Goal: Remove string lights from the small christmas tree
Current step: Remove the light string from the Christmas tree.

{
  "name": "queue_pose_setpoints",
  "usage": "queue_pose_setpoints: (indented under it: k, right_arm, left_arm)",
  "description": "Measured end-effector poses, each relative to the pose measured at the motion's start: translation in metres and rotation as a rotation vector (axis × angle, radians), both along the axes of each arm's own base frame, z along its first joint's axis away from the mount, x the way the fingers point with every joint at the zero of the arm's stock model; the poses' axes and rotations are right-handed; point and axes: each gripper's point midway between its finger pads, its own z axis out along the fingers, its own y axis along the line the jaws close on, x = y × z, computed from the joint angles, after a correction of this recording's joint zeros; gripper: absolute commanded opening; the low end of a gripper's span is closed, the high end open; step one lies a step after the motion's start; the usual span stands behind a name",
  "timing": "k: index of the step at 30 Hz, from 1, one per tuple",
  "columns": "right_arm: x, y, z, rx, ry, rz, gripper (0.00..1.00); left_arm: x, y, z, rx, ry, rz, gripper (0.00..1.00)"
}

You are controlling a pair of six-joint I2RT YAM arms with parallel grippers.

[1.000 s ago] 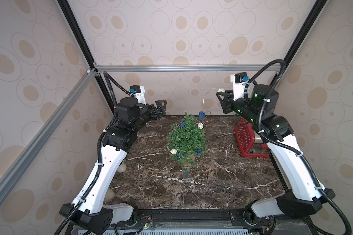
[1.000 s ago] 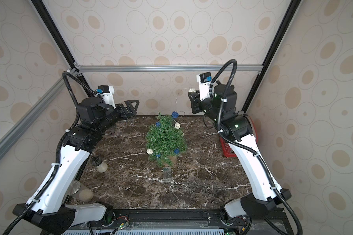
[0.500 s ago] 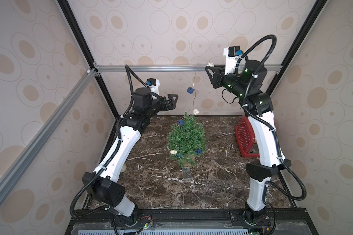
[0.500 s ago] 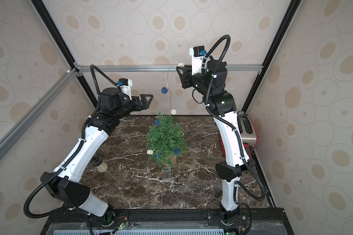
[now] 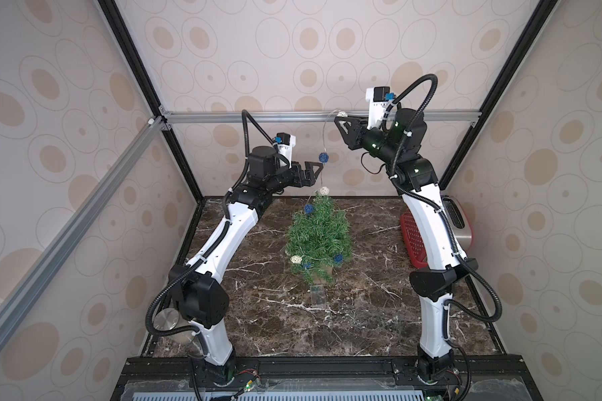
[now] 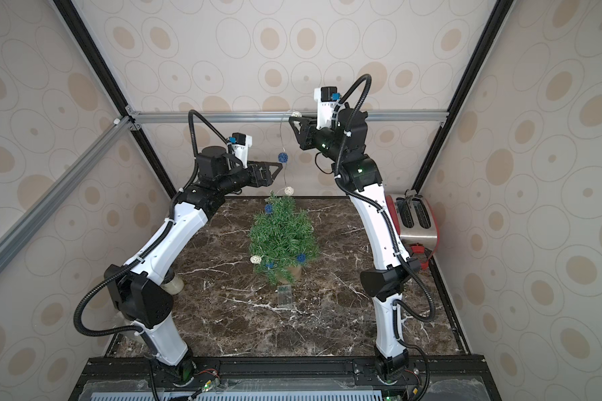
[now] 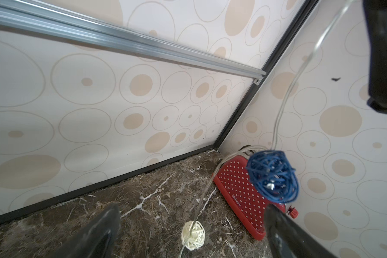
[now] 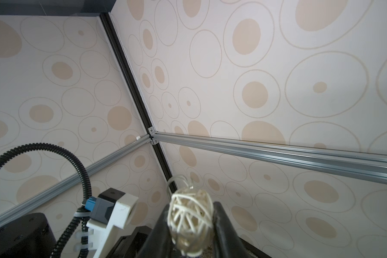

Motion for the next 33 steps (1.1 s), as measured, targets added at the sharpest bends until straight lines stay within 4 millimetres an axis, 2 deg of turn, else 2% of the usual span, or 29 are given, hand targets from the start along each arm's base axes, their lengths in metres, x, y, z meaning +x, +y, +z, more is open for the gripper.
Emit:
queue_pose_setpoints:
  k: [6, 11, 17, 24, 30, 33]
  right_arm:
    - [-0.009, 0.000, 0.021, 0.064, -0.042, 0.036, 0.28]
    - [-0.015, 0.003, 0.030, 0.099, -0.053, 0.075, 0.28]
    - [-0.020, 0.005, 0.033, 0.112, -0.063, 0.106, 0.28]
    - [-0.020, 0.006, 0.030, 0.107, -0.053, 0.111, 0.28]
    - [-0.014, 0.004, 0.020, 0.094, -0.016, 0.101, 0.27]
    - [-0.010, 0.001, 0.014, 0.085, 0.007, 0.096, 0.28]
  left_arm:
    - [0.010, -0.015, 0.001, 0.019, -0.018, -0.017, 0.99]
    - [0.024, -0.021, -0.006, 0.032, -0.009, -0.009, 0.89]
    - [0.031, -0.020, -0.017, 0.061, 0.002, 0.015, 0.56]
    - [0.033, -0.017, -0.015, 0.073, -0.012, 0.032, 0.29]
    - [0.036, -0.009, -0.016, 0.095, -0.016, 0.075, 0.02]
    - [0.034, 0.003, -0.015, 0.103, -0.015, 0.113, 0.00]
